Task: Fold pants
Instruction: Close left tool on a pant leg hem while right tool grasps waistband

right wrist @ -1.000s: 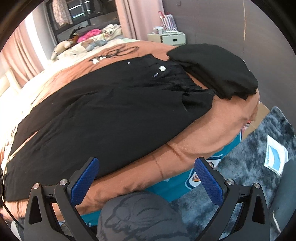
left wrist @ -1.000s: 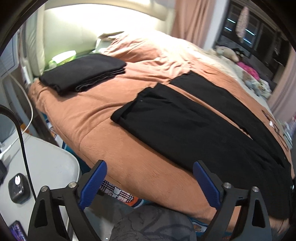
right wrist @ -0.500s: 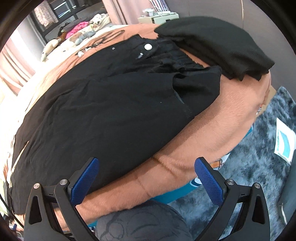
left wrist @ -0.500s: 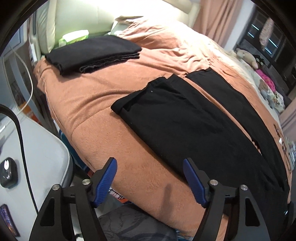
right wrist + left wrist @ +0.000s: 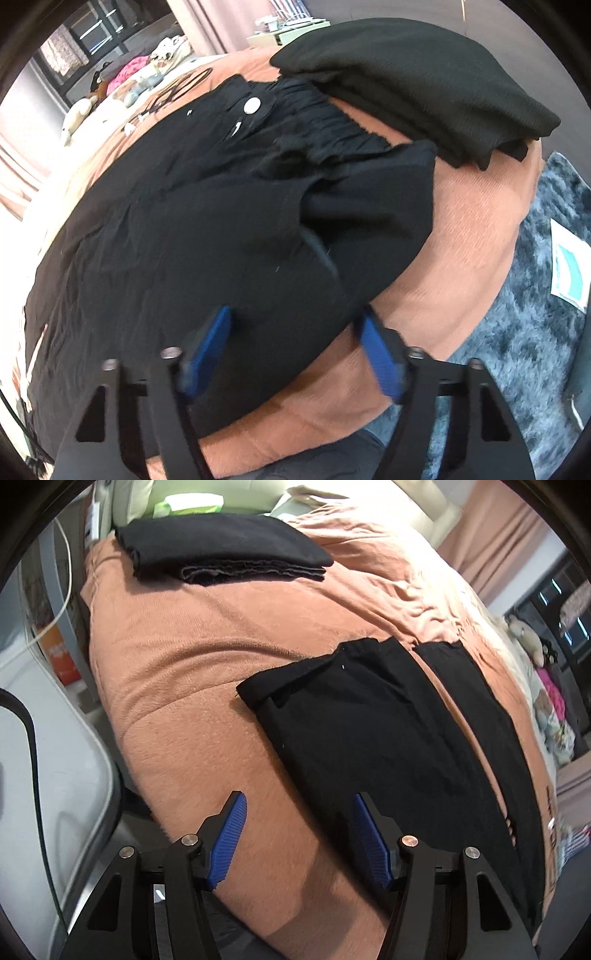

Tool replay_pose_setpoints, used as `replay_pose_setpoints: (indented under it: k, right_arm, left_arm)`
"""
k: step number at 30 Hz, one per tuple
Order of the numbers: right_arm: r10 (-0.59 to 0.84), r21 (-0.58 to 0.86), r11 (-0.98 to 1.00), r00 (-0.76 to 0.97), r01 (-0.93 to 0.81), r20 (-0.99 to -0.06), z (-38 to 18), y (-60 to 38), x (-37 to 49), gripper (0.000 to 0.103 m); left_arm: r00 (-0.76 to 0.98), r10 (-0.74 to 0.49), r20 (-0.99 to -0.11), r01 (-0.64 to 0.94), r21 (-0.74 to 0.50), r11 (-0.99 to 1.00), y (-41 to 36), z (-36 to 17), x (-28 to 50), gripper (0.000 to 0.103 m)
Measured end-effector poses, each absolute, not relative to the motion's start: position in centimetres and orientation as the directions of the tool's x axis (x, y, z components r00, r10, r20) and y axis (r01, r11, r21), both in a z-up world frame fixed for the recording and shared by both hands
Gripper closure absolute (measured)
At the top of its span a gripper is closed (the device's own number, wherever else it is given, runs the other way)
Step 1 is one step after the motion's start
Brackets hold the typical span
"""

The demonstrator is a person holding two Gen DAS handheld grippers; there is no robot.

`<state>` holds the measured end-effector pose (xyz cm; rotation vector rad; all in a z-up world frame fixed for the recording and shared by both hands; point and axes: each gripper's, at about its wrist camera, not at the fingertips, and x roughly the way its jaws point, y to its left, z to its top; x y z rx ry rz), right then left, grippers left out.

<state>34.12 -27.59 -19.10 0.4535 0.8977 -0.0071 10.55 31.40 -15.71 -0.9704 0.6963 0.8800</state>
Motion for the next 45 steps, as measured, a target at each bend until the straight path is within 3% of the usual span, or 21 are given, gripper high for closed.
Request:
replay_pose_setpoints:
  k: [2,10,13,17,24,25,26,28,30,31,33,35,45]
  right_arm:
    - [0.194,0.399,0.895,0.634,0.198,-0.749,-19.0,-28.4,34.0,0.053]
    - [0.258,0.499,0.838,0.647,0.221,-0.718,-18.8,-31.4,33.3,0.053]
    - [0.257,0.514,0.826,0.658,0.230,-0.708,-18.4,-32.4,32.8,0.050]
    - [0.256,0.533,0.815,0.684,0.227,-0.683,-18.0,-33.5,32.0,0.031]
    - [0.298,0.590,0.773,0.687,0.233,-0.662,-19.8,-34.0,33.7,0.031]
    - [0.307,0.601,0.766,0.689,0.231,-0.656,-20.0,-34.1,34.1,0.031]
    - [0.318,0.616,0.755,0.698,0.223,-0.642,-20.2,-34.2,34.7,0.030]
    - [0.324,0.630,0.747,0.713,0.210,-0.622,-20.2,-34.4,35.3,0.031]
    - [0.341,0.652,0.735,0.730,0.186,-0.593,-20.0,-34.7,35.9,0.057]
    - [0.350,0.662,0.728,0.732,0.180,-0.584,-19.8,-34.9,36.1,0.063]
    - [0.340,0.663,0.726,0.743,0.182,-0.577,-19.3,-35.2,36.1,0.088]
    - [0.338,0.667,0.724,0.753,0.176,-0.565,-18.7,-35.6,35.9,0.096]
    - [0.350,0.713,0.694,0.816,0.104,-0.460,-15.2,-35.7,34.9,0.100]
  left_arm:
    - [0.493,0.315,-0.811,-0.866,-0.422,0.268,31.9,-15.8,10.4,0.042]
    - [0.518,0.345,-0.783,-0.855,-0.472,0.214,34.8,-16.2,10.1,0.053]
    - [0.520,0.353,-0.778,-0.854,-0.485,0.189,35.7,-16.3,9.9,0.058]
    - [0.526,0.351,-0.774,-0.850,-0.494,0.184,35.9,-16.4,10.1,0.061]
    - [0.554,0.329,-0.765,-0.832,-0.516,0.201,35.5,-16.5,10.3,0.061]
    - [0.556,0.329,-0.763,-0.831,-0.517,0.205,35.4,-16.5,10.4,0.068]
    - [0.556,0.329,-0.763,-0.831,-0.516,0.208,35.5,-16.4,10.3,0.086]
    - [0.558,0.324,-0.764,-0.830,-0.522,0.197,35.9,-16.4,10.3,0.093]
    - [0.581,0.322,-0.748,-0.813,-0.549,0.193,36.1,-16.0,10.2,0.097]
    - [0.583,0.328,-0.743,-0.812,-0.548,0.203,36.1,-15.6,10.2,0.098]
    - [0.595,0.346,-0.725,-0.803,-0.554,0.220,36.0,-14.5,10.3,0.098]
    - [0.612,0.356,-0.706,-0.790,-0.567,0.235,36.0,-13.4,10.5,0.099]
    - [0.673,0.395,-0.626,-0.739,-0.590,0.324,36.7,-8.1,12.2,0.099]
